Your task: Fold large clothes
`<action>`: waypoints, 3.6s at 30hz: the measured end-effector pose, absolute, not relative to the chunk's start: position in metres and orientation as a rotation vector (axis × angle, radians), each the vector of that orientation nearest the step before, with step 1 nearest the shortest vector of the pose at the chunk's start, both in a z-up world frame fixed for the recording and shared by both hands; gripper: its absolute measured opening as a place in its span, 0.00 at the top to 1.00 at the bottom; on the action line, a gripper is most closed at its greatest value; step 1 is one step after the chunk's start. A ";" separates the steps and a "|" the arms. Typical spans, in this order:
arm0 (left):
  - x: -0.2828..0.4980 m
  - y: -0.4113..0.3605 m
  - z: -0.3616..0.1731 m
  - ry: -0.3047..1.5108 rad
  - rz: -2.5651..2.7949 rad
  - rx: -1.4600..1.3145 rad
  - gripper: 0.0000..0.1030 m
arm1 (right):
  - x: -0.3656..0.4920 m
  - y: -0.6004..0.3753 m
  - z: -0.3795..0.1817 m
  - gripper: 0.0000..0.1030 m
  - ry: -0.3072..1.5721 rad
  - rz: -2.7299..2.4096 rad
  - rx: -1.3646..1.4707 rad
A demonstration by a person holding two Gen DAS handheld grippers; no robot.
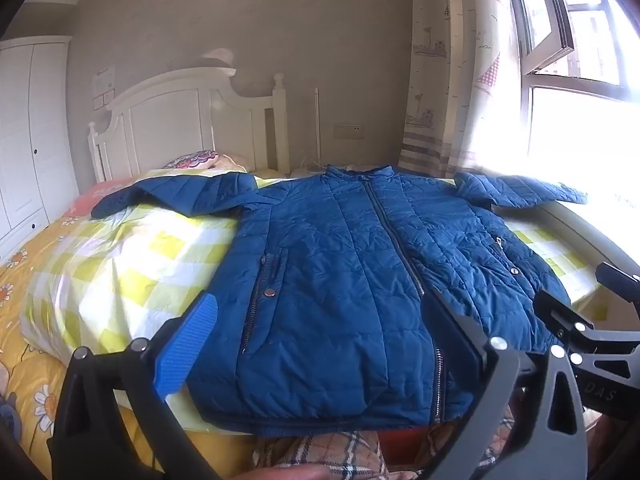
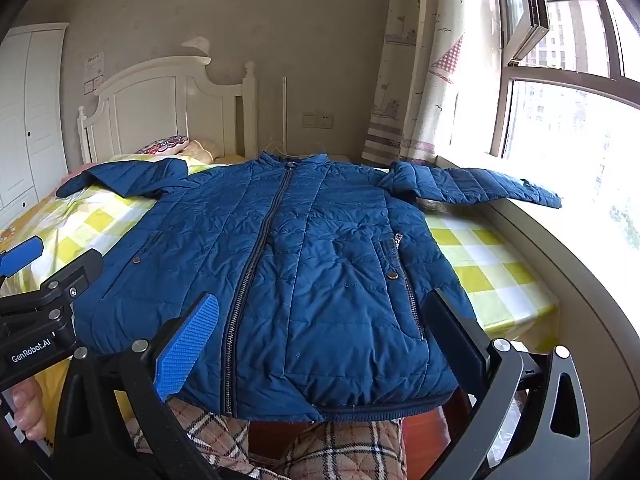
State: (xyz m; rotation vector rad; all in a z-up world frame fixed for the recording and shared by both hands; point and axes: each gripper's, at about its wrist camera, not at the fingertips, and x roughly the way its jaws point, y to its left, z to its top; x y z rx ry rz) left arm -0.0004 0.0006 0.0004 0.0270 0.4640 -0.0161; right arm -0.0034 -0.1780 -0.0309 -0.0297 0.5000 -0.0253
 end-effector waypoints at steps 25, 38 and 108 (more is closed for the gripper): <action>0.001 0.006 -0.001 0.474 -0.003 0.017 0.02 | -0.005 -0.172 -0.036 0.04 0.515 -0.007 -0.036; 0.002 0.007 -0.003 0.477 0.000 0.015 0.02 | -0.005 -0.173 -0.039 0.04 0.520 -0.004 -0.036; 0.250 0.025 -0.032 0.814 0.071 0.060 0.02 | 0.170 -0.288 -0.067 0.04 0.726 -0.128 0.166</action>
